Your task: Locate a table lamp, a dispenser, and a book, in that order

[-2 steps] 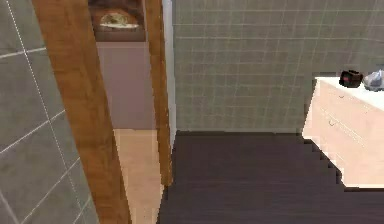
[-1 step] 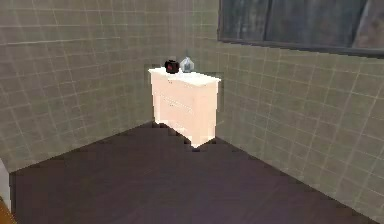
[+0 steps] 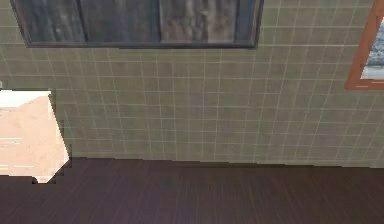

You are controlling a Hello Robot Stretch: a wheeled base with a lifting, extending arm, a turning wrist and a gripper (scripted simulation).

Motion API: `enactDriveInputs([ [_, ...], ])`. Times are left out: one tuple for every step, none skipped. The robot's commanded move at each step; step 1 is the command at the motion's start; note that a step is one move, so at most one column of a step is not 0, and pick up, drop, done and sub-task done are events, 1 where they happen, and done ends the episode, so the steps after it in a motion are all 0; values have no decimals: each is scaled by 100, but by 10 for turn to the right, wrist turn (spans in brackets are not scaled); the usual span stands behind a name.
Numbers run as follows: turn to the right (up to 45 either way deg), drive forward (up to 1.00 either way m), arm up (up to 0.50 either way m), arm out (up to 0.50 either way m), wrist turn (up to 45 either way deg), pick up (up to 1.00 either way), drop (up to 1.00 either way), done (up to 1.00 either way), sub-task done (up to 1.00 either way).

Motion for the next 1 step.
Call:
enactDriveInputs([
  [0, 10, 0, 0, 0, 0, 0, 0, 0],
])
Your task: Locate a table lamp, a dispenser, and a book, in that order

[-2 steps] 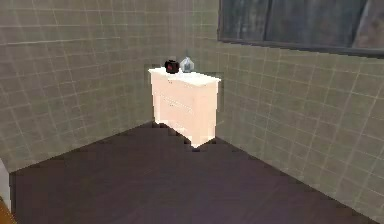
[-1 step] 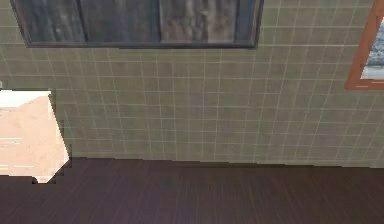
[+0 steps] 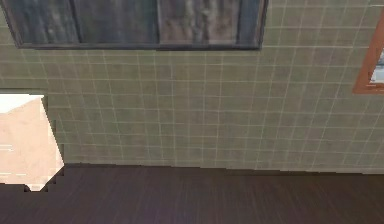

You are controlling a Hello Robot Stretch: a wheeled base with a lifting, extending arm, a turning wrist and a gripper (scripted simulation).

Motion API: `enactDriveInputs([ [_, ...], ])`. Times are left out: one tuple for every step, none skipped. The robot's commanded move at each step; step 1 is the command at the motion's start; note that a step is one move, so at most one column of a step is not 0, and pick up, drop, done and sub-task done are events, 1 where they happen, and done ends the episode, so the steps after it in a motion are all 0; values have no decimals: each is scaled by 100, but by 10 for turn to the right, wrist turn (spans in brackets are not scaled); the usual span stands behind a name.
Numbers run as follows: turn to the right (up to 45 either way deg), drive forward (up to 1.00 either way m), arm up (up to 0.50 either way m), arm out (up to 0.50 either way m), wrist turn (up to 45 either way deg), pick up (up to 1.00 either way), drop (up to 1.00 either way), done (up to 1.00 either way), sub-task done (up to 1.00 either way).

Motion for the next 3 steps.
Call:
enactDriveInputs([
  [-450, 0, 0, 0, 0, 0, 0, 0, 0],
  [-360, 0, 0, 0, 0, 0, 0, 0, 0],
  [0, 65, 0, 0, 0, 0, 0, 0, 0],
])
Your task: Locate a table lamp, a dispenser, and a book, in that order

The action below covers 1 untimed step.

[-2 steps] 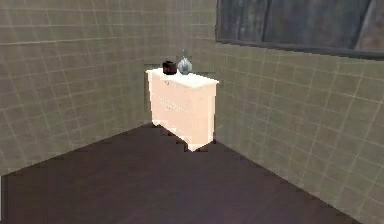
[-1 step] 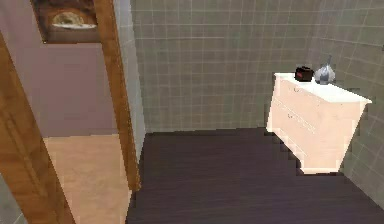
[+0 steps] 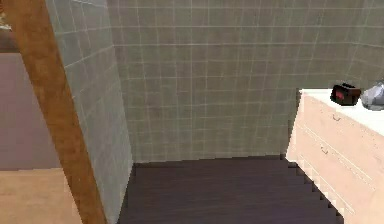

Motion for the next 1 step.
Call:
enactDriveInputs([
  [-330, 0, 0, 0, 0, 0, 0, 0, 0],
])
